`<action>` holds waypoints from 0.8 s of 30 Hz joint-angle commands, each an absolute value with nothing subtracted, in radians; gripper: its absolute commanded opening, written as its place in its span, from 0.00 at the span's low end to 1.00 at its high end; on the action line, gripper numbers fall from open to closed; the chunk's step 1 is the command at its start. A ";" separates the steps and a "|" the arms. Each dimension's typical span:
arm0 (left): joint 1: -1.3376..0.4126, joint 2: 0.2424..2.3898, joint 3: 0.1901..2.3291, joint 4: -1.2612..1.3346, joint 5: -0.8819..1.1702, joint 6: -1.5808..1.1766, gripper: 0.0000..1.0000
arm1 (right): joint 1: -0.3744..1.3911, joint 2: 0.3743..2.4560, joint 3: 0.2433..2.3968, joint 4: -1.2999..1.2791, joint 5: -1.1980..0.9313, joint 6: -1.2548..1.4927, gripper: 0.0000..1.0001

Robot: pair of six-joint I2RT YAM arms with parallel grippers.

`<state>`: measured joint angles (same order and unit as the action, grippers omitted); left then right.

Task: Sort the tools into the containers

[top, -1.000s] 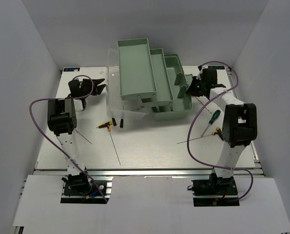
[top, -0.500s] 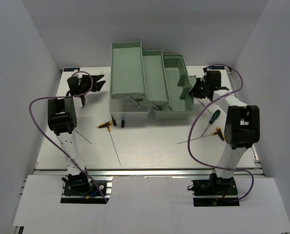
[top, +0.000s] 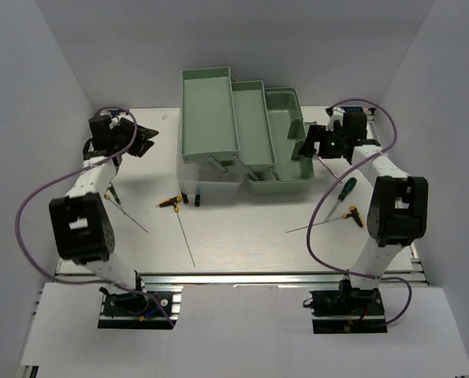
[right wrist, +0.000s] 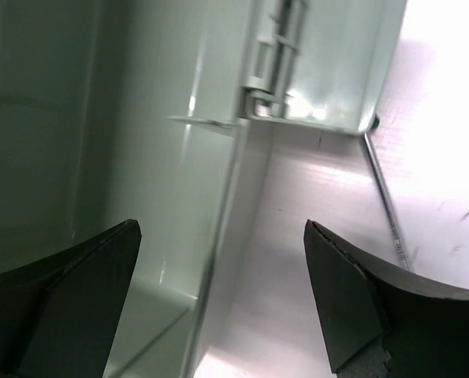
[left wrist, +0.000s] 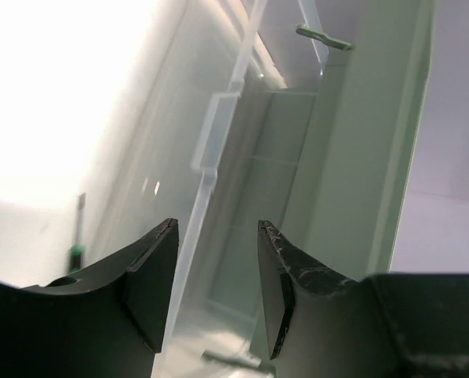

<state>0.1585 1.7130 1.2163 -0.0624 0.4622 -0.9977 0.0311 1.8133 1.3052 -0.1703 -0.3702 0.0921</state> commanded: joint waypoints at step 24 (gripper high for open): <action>-0.222 0.792 0.929 -0.831 -0.228 -0.746 0.42 | 0.946 1.303 0.874 0.113 -0.168 0.087 0.55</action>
